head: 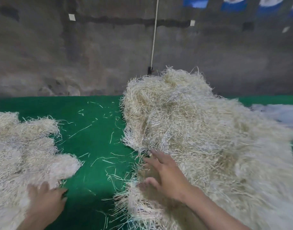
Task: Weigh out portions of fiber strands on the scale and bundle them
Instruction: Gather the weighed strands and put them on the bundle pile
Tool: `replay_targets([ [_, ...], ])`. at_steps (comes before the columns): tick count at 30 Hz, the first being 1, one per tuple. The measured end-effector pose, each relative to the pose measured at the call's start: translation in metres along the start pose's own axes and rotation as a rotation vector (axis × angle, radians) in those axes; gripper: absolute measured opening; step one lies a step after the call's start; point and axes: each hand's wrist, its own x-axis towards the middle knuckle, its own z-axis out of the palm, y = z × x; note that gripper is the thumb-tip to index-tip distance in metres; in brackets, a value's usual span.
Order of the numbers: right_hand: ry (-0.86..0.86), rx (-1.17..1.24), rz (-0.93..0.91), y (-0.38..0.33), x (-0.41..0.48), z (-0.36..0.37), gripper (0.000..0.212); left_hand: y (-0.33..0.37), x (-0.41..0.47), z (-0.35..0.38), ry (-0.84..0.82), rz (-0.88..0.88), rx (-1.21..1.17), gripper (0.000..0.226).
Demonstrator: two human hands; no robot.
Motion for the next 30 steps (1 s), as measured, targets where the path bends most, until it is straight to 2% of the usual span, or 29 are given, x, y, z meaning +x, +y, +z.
replay_targets([
  [2,0.029,-0.084,0.041,0.025,-0.02,-0.023,0.063,0.012,-0.019,-0.022,0.027,-0.003,0.026,0.032],
  [4,0.054,-0.179,0.083,0.052,-0.046,-0.046,0.064,0.037,-0.04,-0.043,0.074,0.072,-0.073,0.034],
  [8,0.023,-0.283,0.182,0.112,-0.096,-0.087,0.084,0.107,-0.093,-0.094,0.243,0.29,-0.618,0.017],
  [12,-0.152,-0.265,0.393,0.166,-0.123,-0.108,0.12,0.18,-0.139,-0.14,0.121,0.415,-0.954,0.019],
  [15,-0.119,-0.178,0.434,0.187,-0.13,-0.1,0.135,0.227,-0.164,-0.166,0.064,0.471,-1.021,0.013],
  [17,-0.022,-0.097,0.404,0.192,-0.132,-0.086,0.138,0.255,-0.179,-0.176,0.042,0.471,-1.059,0.012],
  [19,0.058,-0.044,0.365,0.197,-0.131,-0.073,0.135,0.28,-0.19,-0.184,0.034,0.45,-1.086,0.022],
  [21,0.096,-0.009,0.362,0.203,-0.128,-0.068,0.129,0.303,-0.2,-0.188,0.012,0.445,-1.165,0.041],
  [22,0.107,0.0,0.371,0.206,-0.126,-0.069,0.121,0.314,-0.206,-0.19,-0.018,0.44,-1.224,0.056],
  [24,0.155,-0.002,0.372,0.205,-0.123,-0.079,0.088,0.337,-0.218,-0.193,-0.088,0.42,-1.288,0.095],
  [26,0.229,-0.008,0.323,0.196,-0.12,-0.096,0.055,0.359,-0.229,-0.194,-0.014,0.437,-1.125,0.125],
  [28,0.312,-0.006,0.24,0.185,-0.118,-0.114,0.045,0.378,-0.237,-0.196,0.109,0.426,-1.03,0.137],
  [30,0.452,0.032,0.139,0.176,-0.117,-0.132,0.039,0.391,-0.243,-0.206,0.273,0.377,-1.066,0.142],
])
